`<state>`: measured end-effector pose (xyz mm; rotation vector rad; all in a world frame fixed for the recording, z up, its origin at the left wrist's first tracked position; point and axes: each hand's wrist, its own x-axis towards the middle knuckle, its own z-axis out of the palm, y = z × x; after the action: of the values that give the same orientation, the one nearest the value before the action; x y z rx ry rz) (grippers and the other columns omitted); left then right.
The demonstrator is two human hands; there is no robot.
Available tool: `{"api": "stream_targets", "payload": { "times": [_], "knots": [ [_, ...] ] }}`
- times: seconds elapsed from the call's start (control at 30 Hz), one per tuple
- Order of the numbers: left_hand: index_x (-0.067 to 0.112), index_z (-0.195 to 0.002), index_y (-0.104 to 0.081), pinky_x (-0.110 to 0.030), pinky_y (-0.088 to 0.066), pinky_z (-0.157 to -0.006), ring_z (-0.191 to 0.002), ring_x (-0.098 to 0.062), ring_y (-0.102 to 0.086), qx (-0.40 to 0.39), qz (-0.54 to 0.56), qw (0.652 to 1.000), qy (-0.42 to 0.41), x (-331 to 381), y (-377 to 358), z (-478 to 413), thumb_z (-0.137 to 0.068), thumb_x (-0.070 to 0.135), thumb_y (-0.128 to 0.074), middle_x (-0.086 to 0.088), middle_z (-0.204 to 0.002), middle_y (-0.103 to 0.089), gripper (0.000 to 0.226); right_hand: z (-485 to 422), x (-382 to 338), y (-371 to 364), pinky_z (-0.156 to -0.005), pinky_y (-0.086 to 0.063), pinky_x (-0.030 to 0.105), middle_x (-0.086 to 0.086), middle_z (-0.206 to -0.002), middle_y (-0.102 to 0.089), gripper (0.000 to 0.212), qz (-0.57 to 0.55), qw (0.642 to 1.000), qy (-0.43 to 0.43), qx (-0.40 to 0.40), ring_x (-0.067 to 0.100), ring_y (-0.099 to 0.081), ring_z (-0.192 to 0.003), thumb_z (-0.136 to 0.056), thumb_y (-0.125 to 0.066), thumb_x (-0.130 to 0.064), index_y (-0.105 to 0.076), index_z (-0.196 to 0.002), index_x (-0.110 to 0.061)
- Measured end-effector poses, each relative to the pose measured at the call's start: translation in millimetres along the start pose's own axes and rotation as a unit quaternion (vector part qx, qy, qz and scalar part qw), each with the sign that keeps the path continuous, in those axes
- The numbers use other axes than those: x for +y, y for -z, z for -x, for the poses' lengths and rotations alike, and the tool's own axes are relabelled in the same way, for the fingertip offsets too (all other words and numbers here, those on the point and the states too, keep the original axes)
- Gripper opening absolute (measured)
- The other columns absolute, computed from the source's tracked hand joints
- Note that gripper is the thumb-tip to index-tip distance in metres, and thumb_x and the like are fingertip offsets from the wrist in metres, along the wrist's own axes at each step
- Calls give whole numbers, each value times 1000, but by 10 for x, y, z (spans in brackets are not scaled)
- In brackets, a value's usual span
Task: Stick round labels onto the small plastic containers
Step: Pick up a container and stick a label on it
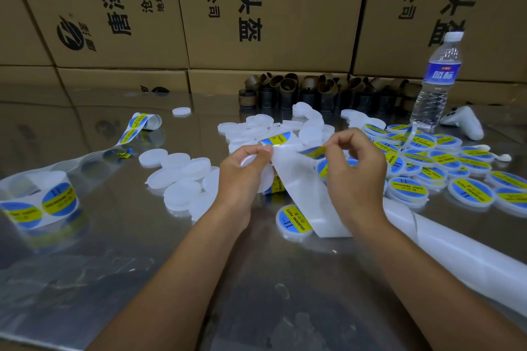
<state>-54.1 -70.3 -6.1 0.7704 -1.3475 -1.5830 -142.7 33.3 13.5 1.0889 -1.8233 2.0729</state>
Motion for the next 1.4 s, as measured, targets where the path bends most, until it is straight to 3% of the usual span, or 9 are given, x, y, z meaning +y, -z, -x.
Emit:
{"api": "stream_targets", "payload": {
  "times": [0.2,0.3,0.47,0.57,0.7,0.8,1.1,1.23,1.4],
  "knots": [
    [26,-69,-68,-40,-50,-89,-90,-21,-64,-11,38,999,22,40,2,19,-80,33,-73,-1,-102,-70,14,-28,-71,-7,-55,-38,10,-18,-55,-54,31,-150,987,-53,-27,-1,-47,-55,-77,-53,6,-54,-64,-21],
    [23,-72,-68,-35,-53,-79,-77,-14,-66,-34,61,997,26,74,-2,33,-76,32,-75,2,-89,-73,12,-20,-94,-15,-56,-40,13,-16,-57,-56,16,-184,977,-81,-72,1,-49,-56,-67,-53,-4,-56,-63,-19],
    [13,-93,-70,-37,-52,-84,-92,-24,-65,-104,92,990,38,96,-15,63,-83,39,-61,-12,-101,-72,29,-17,-62,5,-66,-40,28,-2,-66,-57,15,-237,940,-157,-189,16,-51,-70,-65,-53,-12,-63,-59,-23],
    [3,-112,-64,-43,-47,-95,-105,-32,-63,-141,145,976,85,105,-24,58,-94,46,-42,-20,-112,-67,51,9,-71,5,-68,-46,21,-3,-67,-62,13,-267,918,-157,-249,10,-58,-69,-70,-58,-16,-66,-62,-21],
    [10,-92,-64,-33,-53,-76,-83,-24,-65,-173,175,965,89,115,-4,39,-98,49,-27,-12,-91,-67,54,29,-63,10,-66,-46,11,-8,-65,-64,17,-207,935,-108,-268,3,-61,-68,-76,-73,-13,-65,-63,-20],
    [9,-98,-63,-30,-56,-73,-78,-20,-69,-184,171,964,90,113,3,35,-99,50,-22,-10,-85,-71,58,35,-43,13,-68,-45,11,-4,-70,-66,16,-137,949,-92,-268,3,-61,-71,-77,-73,-13,-65,-65,-21],
    [7,-98,-61,-28,-59,-66,-74,-20,-70,-207,189,956,91,101,-4,21,-99,50,-19,-9,-79,-73,60,15,-15,28,-84,-45,19,-8,-67,-67,13,-91,948,-78,-296,-7,-61,-79,-76,-74,-15,-67,-67,-21],
    [7,-96,-62,-28,-58,-62,-72,-20,-70,-208,197,954,92,102,-4,31,-99,51,-22,-8,-79,-72,60,6,-3,44,-80,-46,13,-6,-69,-70,6,-101,933,-95,-333,-8,-62,-81,-68,-75,-27,-71,-64,-25],
    [7,-95,-62,-30,-59,-69,-78,-23,-70,-218,187,954,85,103,-20,44,-99,51,-20,-10,-84,-73,61,8,23,33,-73,-46,8,-4,-67,-69,15,-115,940,-103,-305,-9,-61,-78,-74,-75,-14,-70,-63,-23]
  ]
}}
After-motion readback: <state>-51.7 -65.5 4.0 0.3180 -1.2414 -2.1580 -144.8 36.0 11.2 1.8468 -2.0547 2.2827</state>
